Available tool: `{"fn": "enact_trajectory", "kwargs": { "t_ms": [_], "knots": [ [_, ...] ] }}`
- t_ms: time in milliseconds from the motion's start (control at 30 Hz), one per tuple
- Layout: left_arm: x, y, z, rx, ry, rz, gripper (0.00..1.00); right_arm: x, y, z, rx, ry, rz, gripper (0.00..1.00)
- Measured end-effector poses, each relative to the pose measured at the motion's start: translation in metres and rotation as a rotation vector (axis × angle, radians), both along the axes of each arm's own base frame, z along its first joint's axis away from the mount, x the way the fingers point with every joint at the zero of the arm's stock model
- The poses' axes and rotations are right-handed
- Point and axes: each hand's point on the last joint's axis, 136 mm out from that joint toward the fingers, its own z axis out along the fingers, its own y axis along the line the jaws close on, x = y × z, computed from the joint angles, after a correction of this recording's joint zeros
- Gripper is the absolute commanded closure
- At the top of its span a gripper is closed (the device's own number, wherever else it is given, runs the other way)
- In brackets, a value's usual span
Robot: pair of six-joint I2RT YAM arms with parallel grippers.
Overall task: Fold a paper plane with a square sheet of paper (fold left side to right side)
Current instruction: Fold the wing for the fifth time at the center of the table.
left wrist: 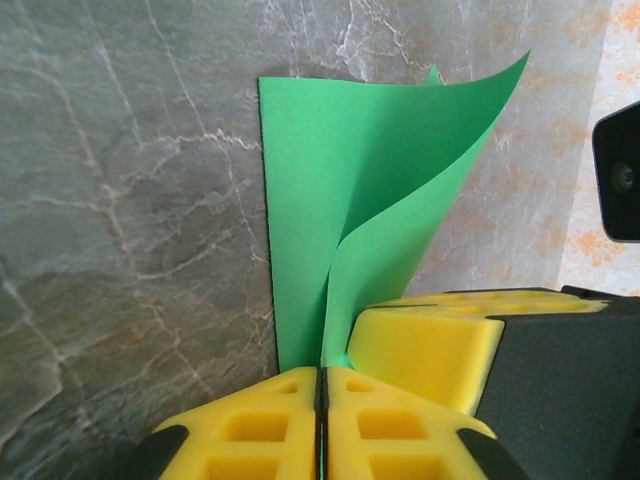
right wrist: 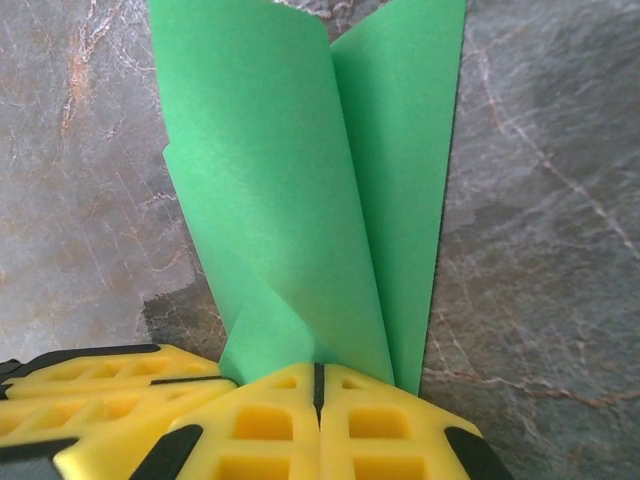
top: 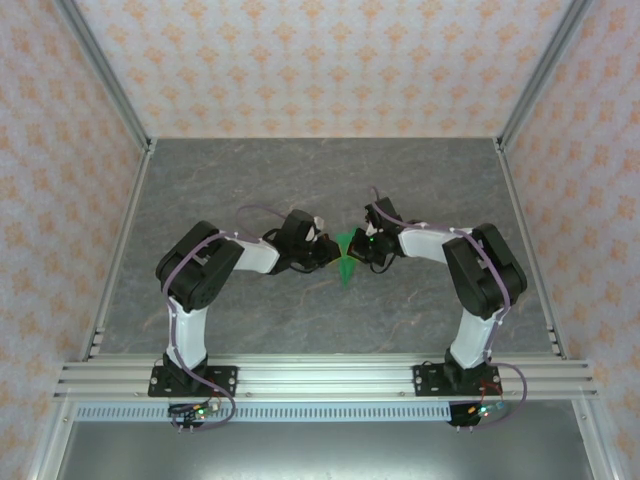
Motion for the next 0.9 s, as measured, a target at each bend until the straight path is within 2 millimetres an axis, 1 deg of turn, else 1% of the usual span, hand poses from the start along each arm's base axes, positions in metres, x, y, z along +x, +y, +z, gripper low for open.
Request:
{"fn": "enact_trajectory", "kwargs": {
  "t_ms": [100, 167, 267, 400, 500, 567, 700, 800, 900],
  "knots": [
    [-0.006, 0.008, 0.003, 0.039, 0.005, 0.005, 0.77, 0.000, 0.000, 0.000, 0.003, -0.005, 0.000, 1.00],
    [-0.010, 0.017, 0.007, 0.064, 0.007, 0.012, 0.75, 0.000, 0.000, 0.000, 0.004, -0.007, 0.000, 1.00],
    [-0.015, 0.027, 0.019, 0.090, -0.012, 0.017, 0.77, 0.000, 0.000, 0.000, 0.005, -0.009, 0.000, 1.00],
    [-0.023, 0.029, 0.039, 0.063, -0.046, 0.001, 0.83, 0.000, 0.000, 0.000, 0.005, -0.009, 0.000, 1.00],
    [-0.032, 0.016, 0.048, 0.024, -0.055, -0.046, 0.89, 0.000, 0.000, 0.000, 0.005, -0.009, 0.000, 1.00],
    [-0.045, 0.002, 0.050, 0.004, -0.051, -0.097, 0.92, 0.000, 0.000, 0.000, 0.005, -0.009, 0.000, 1.00],
    [-0.065, -0.026, 0.059, -0.044, -0.049, -0.172, 0.95, 0.000, 0.000, 0.000, 0.005, -0.009, 0.000, 1.00],
    [-0.065, -0.033, 0.062, -0.065, -0.052, -0.175, 0.96, 0.000, 0.000, 0.000, 0.005, -0.009, 0.000, 1.00],
    [-0.061, -0.036, 0.056, -0.073, -0.039, -0.163, 0.96, 0.000, 0.000, 0.000, 0.005, -0.009, 0.000, 1.00]
  ]
}}
